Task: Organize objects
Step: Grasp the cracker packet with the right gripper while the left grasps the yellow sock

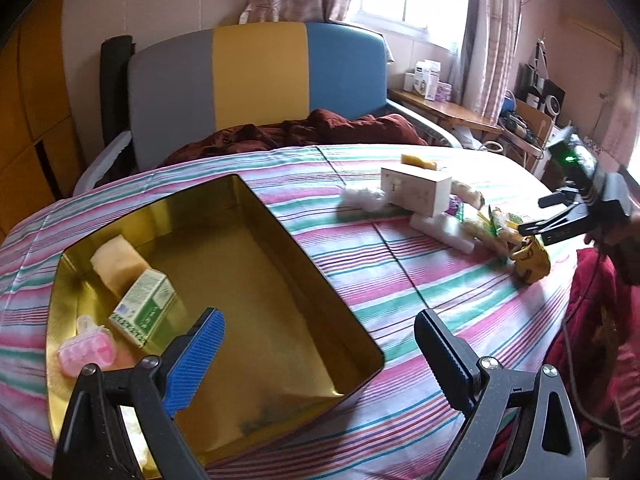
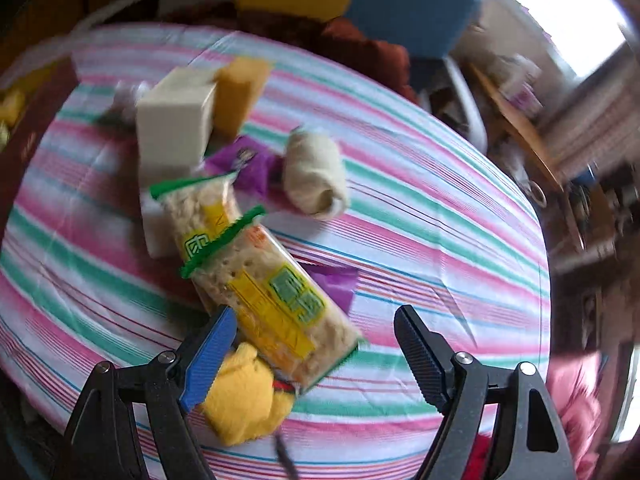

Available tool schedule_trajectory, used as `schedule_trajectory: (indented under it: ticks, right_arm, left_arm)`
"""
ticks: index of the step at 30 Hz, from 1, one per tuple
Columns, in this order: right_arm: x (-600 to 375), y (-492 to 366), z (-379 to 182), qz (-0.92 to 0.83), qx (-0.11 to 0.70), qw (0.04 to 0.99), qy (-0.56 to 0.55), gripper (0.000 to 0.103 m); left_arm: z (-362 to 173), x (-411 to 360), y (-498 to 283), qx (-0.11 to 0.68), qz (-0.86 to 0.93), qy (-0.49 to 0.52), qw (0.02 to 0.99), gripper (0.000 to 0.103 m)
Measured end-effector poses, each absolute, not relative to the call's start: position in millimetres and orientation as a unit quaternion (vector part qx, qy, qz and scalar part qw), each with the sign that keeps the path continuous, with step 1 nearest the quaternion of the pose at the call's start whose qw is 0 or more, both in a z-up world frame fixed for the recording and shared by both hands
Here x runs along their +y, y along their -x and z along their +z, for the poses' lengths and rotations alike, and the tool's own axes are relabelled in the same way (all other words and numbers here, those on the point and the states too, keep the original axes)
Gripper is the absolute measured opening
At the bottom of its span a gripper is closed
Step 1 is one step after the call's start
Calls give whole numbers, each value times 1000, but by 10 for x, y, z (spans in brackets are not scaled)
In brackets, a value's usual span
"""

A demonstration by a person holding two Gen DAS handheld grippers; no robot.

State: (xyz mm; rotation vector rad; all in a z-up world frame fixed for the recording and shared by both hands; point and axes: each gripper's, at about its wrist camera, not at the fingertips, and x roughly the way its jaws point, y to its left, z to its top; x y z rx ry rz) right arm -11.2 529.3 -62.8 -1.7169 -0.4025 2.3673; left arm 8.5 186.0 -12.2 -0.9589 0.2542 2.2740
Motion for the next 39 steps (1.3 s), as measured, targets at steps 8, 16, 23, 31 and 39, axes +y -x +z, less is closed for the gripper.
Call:
schedule_trajectory:
  ticks: [8, 16, 23, 31, 39]
  right_arm:
    - [5204, 224, -836, 774, -163, 50, 610, 84]
    - [5514, -44, -698, 800, -71, 89, 589, 47]
    - [6010, -366, -436, 851, 96, 122, 502, 47]
    - [6116, -527, -308, 879, 184, 108, 427, 46]
    - [6184, -485, -324, 873, 202, 134, 422, 46]
  left_arm:
    - [-142, 2007, -93, 99, 856, 374, 342, 96]
    - [-127, 2251, -109, 104, 843, 380, 366, 96]
    - [-141, 2659, -170, 124, 819, 385, 407, 96]
    - [-265, 3321, -93, 126, 778, 414, 455, 87]
    - [-305, 4059, -276, 125, 729, 420, 525, 78]
